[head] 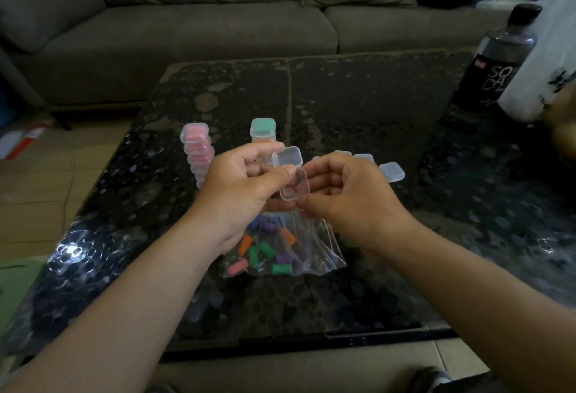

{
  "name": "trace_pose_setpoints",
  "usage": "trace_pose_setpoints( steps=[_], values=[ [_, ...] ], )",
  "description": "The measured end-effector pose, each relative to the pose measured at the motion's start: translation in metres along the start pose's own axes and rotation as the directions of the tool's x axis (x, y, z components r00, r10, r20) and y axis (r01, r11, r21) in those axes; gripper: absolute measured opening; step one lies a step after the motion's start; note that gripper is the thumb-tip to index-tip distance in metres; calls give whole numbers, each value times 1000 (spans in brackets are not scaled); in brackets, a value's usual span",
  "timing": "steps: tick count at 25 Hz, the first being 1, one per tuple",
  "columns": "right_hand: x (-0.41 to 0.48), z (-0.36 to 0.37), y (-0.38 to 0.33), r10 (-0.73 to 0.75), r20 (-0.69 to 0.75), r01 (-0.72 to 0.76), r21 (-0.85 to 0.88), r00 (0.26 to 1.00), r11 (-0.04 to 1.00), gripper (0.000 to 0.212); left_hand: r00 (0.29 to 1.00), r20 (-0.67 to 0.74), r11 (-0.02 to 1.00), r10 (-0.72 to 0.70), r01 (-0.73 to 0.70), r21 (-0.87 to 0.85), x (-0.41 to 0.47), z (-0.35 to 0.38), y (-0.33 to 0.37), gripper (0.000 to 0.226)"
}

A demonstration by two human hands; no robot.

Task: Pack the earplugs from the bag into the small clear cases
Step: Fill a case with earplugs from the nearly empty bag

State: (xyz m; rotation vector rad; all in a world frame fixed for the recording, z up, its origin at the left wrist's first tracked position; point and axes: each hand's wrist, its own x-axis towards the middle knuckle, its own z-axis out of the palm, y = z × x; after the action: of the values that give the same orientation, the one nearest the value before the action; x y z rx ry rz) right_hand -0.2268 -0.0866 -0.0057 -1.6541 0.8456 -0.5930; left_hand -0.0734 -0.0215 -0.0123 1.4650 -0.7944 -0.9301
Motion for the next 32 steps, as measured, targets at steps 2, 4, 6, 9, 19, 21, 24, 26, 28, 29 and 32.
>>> trace_pose_setpoints(
  steps=[2,4,6,9,19,21,24,26,28,29,32],
  values=[
    [1,1,1,-11,-4,10,-43,1000,999,24,1000,7,999,-21,21,-26,-1,-3,0,39],
    [0,3,2,-22,-7,21,-79,1000,997,23,998,40,998,-45,46,-47,-4,-6,1,35],
    [-3,5,2,-29,-4,29,-125,1000,992,22,996,57,996,-64,67,-51,-7,-8,1,34],
    [-4,6,-2,-39,-21,34,-185,999,982,20,998,-3,996,-58,58,-63,-9,-14,0,35],
    [0,3,5,277,-38,-277,-267,960,923,13,986,-153,933,-70,119,340,-18,-36,-7,40],
    [-2,8,8,298,10,-283,-284,954,916,11,979,-177,917,-97,157,367,-18,-39,-12,41],
    [-2,17,11,276,33,-252,-314,961,915,14,977,-157,928,-142,187,323,-21,-37,-19,43],
    [-2,22,14,273,58,-242,-316,960,918,13,976,-157,929,-155,197,314,-22,-35,-22,43],
    [-2,23,15,253,101,-212,-307,962,928,11,975,-153,930,-160,201,309,-23,-33,-25,41],
    [-3,24,14,237,124,-192,-299,964,935,10,976,-148,931,-158,197,308,-23,-33,-27,41],
    [-3,24,14,175,143,-127,-294,974,947,12,978,-147,932,-145,185,311,-23,-33,-29,41]
  ],
)
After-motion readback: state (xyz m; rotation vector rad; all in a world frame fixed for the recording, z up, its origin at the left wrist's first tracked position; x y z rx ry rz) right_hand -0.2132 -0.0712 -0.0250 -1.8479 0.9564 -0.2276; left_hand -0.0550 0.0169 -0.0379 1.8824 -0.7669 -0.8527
